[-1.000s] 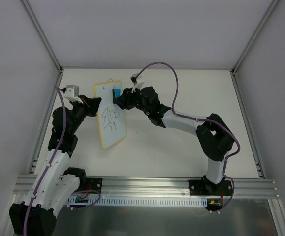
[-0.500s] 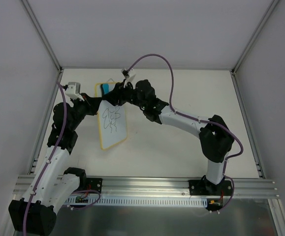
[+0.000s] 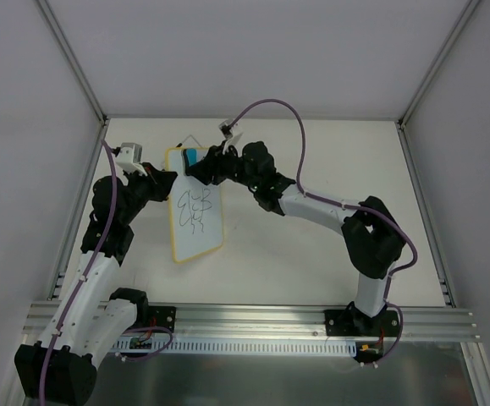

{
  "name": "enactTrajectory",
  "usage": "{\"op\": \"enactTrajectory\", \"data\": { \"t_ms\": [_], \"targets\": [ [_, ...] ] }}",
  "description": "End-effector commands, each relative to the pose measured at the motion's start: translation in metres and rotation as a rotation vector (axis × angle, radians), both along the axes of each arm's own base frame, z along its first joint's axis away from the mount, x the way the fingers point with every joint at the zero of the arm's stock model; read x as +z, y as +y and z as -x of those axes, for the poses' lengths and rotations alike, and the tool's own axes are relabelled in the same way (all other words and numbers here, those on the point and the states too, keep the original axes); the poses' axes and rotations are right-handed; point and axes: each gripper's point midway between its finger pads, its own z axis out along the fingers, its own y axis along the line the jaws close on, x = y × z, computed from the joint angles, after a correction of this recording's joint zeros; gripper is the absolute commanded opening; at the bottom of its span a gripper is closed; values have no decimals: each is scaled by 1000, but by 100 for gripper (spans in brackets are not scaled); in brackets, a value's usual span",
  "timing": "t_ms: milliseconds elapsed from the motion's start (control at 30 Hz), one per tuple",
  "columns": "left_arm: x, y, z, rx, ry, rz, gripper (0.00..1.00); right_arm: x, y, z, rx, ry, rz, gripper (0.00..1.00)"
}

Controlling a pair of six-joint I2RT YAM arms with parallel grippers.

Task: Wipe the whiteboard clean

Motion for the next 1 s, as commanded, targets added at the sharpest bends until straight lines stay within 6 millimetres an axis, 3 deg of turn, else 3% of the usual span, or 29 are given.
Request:
{"op": "enactTrajectory", "data": {
  "t_ms": [0,167,333,533,667,767,800,967],
  "targets": [
    [16,-31,21,-211,-77,-36,0,-30,-31,-30,-82,66,17,0],
    [18,-31,23,-213,-89,-41,0,-64,-60,-58,-128,127,56,0],
    [18,-32,23,-224,-87,-41,0,-72,-62,-61,-99,136,66,0],
    [17,-33,22,-230,-84,-42,0,-51,-36,-38,11,93,81,0],
    [17,-33,22,-229,-86,-44,0,-31,-10,-6,138,79,68,0],
    [17,-32,22,-224,-91,-48,0,-26,-4,9,182,77,113,0],
    [18,-32,22,-223,-94,-50,0,-33,-3,19,205,101,150,0],
    [18,-32,22,-223,-98,-54,0,-43,-12,24,195,142,177,0]
  ]
}}
